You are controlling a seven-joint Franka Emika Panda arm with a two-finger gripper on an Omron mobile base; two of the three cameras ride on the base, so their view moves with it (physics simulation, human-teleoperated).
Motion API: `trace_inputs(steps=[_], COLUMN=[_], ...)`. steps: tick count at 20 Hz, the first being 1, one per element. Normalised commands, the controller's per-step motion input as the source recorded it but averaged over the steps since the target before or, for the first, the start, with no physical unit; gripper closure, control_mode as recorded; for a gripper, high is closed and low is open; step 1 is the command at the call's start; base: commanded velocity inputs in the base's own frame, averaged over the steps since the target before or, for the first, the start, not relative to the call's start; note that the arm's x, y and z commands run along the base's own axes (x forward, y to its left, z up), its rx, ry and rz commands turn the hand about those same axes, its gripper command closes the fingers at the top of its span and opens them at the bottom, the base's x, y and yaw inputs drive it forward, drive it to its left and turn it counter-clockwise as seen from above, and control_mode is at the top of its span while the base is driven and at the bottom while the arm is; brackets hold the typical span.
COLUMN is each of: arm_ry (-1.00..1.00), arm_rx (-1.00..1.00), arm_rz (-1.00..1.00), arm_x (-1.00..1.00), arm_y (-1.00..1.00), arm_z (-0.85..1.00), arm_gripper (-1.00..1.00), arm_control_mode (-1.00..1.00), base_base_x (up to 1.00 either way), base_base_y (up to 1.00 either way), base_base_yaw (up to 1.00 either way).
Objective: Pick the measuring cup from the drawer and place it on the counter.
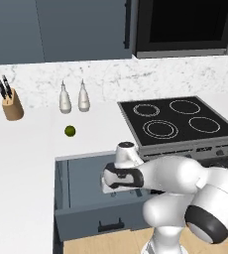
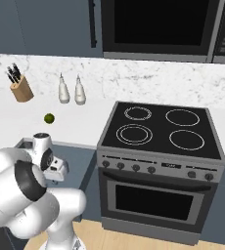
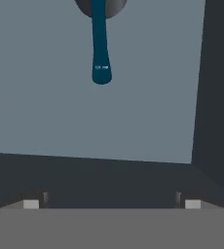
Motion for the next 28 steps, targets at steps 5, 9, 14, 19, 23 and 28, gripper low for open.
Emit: trace_inputs(steps=[5,9,14,19,23,28], arm_ry=[0.0,0.0,0.0,0.01,0.0,0.0], arm_rx=[0.06,0.0,0.0,-0.03,-0.05,-0.07], arm_rz=[0.0,0.0,0.0,0.0,0.0,0.0], arm_x=[0.68,0.88,0.78,0.37,0.15,0.13], arm_y=[-0.01,0.08,0.14,0.24,0.24,0.0], arm_z=[0.29,-0.06,-0.2,-0.23,-0.25,-0.4], arm_gripper=[-1.0,-1.0,-1.0,-1.0,-1.0,-1.0], arm_control_mode=[-1.0,-1.0,-1.0,-1.0,-1.0,-1.0], base_base_x=[0.0,0.0,0.0,0.0,0.0,0.0], base_base_y=[0.0,0.0,0.0,0.0,0.0,0.0], base_base_yaw=[0.0,0.0,0.0,0.0,0.0,0.0])
